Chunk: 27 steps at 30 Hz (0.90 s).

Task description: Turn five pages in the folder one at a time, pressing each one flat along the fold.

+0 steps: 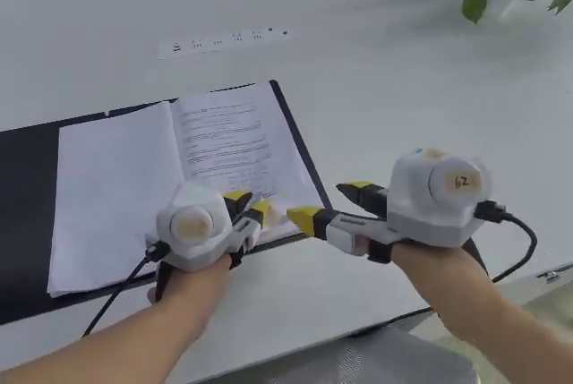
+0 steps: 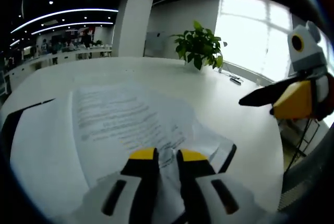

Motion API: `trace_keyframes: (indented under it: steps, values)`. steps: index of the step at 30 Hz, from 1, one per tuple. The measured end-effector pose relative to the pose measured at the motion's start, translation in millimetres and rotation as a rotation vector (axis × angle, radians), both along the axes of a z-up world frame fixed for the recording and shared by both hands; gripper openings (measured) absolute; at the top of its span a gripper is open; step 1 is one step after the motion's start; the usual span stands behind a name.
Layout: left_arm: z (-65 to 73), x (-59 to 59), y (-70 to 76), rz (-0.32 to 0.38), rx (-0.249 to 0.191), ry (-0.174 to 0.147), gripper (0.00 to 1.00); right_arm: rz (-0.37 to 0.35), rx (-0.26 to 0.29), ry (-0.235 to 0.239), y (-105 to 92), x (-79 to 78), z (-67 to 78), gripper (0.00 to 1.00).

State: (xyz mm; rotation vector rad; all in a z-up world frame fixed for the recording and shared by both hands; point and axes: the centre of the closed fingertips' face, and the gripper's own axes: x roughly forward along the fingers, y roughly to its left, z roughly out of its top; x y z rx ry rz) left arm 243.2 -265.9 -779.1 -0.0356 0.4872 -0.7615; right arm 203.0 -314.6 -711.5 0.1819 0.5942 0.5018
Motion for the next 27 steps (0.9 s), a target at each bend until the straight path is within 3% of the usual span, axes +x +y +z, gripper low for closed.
trace_keyframes:
  steps: [3, 6, 11, 14, 17, 27]
  values:
    - [0.1, -0.1, 0.0, 0.001, 0.001, -0.001, 0.15, 0.025, 0.007, 0.001, 4.4, 17.1, -6.3, 0.45]
    - [0.3, 0.0, 0.1, 0.002, 0.002, -0.002, 0.15, 0.033, 0.009, 0.046, 4.4, 35.8, -26.0, 0.44]
    - [0.9, -0.2, -0.3, 0.005, 0.002, -0.005, 0.15, 0.009, 0.038, 0.104, 2.3, 50.0, -44.6, 0.41]
    - [1.0, -0.2, -0.5, 0.008, 0.001, -0.004, 0.15, -0.002, 0.081, 0.115, 3.1, 54.0, -48.3, 0.36]
    - [1.3, -0.2, -0.8, 0.007, 0.002, -0.005, 0.15, 0.005, 0.08, 0.135, 5.0, 50.3, -50.9, 0.24]
    - [1.1, 0.0, -1.2, 0.007, 0.004, -0.005, 0.15, -0.04, 0.12, 0.167, -3.5, 49.0, -52.4, 0.12]
